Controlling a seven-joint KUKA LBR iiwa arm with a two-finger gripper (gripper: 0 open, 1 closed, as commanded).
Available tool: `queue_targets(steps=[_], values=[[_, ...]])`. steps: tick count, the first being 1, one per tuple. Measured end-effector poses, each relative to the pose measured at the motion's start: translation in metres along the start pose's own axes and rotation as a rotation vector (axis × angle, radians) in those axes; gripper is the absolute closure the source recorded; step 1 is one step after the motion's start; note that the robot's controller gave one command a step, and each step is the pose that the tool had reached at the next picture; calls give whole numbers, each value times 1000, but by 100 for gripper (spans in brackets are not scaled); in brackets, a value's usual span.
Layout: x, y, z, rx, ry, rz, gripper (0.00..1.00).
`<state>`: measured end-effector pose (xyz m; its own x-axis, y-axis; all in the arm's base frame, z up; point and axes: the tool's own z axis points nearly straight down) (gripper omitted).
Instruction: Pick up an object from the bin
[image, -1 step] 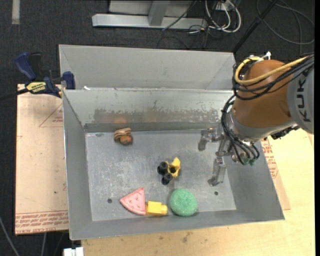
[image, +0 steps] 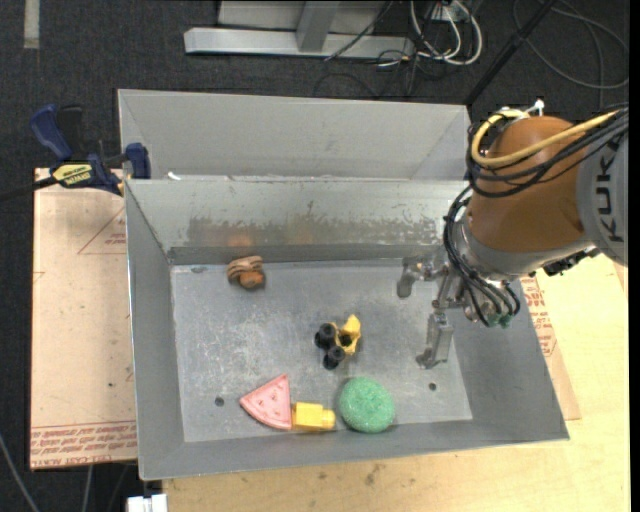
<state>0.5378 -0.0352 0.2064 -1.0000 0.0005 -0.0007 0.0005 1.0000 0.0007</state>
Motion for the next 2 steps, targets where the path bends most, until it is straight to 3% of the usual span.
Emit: queue_targets(steps=[1, 2], values=[[-11, 12, 43, 1, -9, -13, 0], [-46, 58, 97, 1, -7, -120, 0]])
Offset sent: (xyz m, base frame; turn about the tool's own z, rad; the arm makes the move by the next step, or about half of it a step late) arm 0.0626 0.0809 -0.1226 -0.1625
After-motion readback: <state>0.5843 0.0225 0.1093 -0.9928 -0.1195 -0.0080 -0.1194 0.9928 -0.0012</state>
